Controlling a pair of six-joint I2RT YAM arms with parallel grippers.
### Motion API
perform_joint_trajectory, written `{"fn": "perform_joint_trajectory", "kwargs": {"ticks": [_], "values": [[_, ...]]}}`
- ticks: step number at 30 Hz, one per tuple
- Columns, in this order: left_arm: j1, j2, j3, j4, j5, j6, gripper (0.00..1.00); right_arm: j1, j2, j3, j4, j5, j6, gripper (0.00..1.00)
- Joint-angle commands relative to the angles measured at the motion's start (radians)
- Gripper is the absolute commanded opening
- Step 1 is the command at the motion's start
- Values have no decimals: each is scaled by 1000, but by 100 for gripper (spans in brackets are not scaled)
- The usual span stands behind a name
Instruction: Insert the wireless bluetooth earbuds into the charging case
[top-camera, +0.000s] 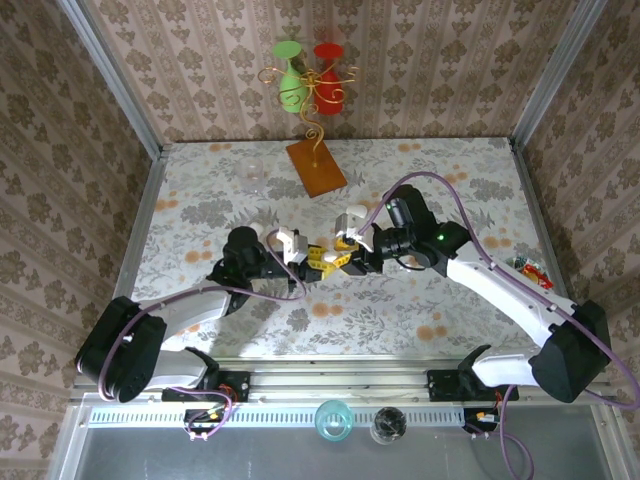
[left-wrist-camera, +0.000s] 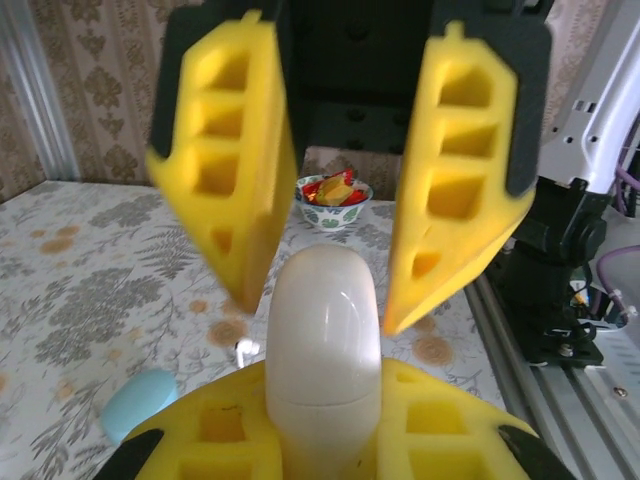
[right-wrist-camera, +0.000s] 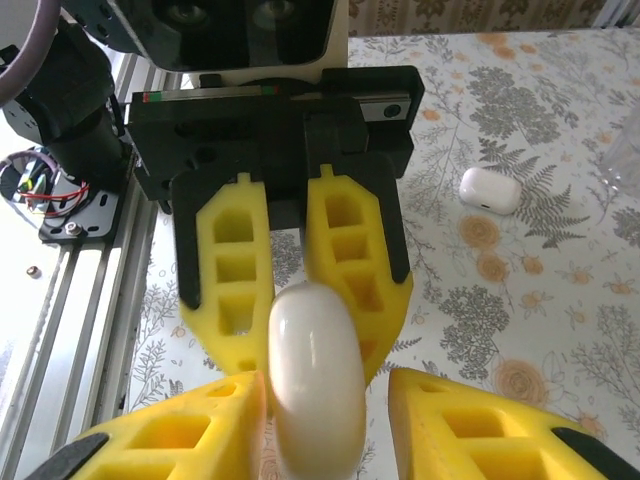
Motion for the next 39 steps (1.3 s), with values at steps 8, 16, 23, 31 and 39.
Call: {"fn": "perform_joint_trajectory", "kwargs": {"ticks": [8, 16, 23, 31, 39], "values": [[1, -45, 27, -16, 21, 30, 0, 0, -3, 26, -22, -69, -25, 16], [24, -77, 1, -22, -69, 44, 59, -13, -17, -18, 68, 24, 57, 14], [80, -227, -7, -393, -436, 226, 92, -88, -3, -77, 216, 197, 355, 12], [157, -252, 5, -489, -791, 141, 97, -131, 75, -132, 388, 262, 707, 8], [236, -177, 63, -596, -983, 48, 98, -107, 281, -112, 535, 297, 961, 8]]}}
